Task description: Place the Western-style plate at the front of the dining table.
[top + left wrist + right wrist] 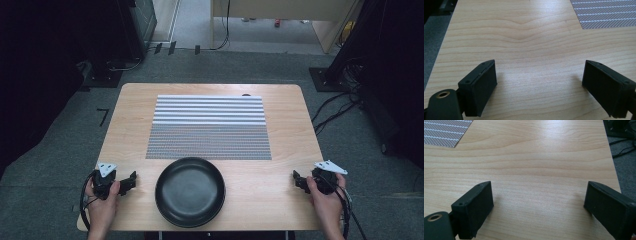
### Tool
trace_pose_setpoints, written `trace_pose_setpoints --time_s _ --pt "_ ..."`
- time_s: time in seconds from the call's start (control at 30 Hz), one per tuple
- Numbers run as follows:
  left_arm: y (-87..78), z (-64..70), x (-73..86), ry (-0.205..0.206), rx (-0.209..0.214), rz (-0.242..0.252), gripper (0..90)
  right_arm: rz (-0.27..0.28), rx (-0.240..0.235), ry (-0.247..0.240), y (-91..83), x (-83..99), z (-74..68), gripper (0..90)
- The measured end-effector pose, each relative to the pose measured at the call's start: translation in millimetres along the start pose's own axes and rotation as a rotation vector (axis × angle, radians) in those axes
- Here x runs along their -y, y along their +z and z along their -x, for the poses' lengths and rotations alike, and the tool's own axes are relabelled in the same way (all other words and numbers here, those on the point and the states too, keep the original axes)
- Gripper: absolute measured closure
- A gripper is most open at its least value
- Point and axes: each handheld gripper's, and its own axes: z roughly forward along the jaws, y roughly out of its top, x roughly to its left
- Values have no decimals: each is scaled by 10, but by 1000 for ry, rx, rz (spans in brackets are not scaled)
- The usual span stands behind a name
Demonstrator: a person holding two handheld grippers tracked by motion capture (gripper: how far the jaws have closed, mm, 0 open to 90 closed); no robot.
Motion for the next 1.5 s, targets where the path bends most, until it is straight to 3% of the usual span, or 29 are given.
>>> trace_pose_setpoints --time_s 0.27,0.5,1.1,1.5 --pt "-26 -11 14 -9 -5 -4 131 2 4 3 -4 3 -26 81" --pt "-67 -9 9 -24 -19 6 131 45 5 6 -57 -18 -109 85" --pt "-271 255 -59 16 58 69 131 102 -70 17 -191 -60 -383 85" --pt "-337 336 -75 12 99 96 131 128 -126 -5 -258 -76 -617 86"
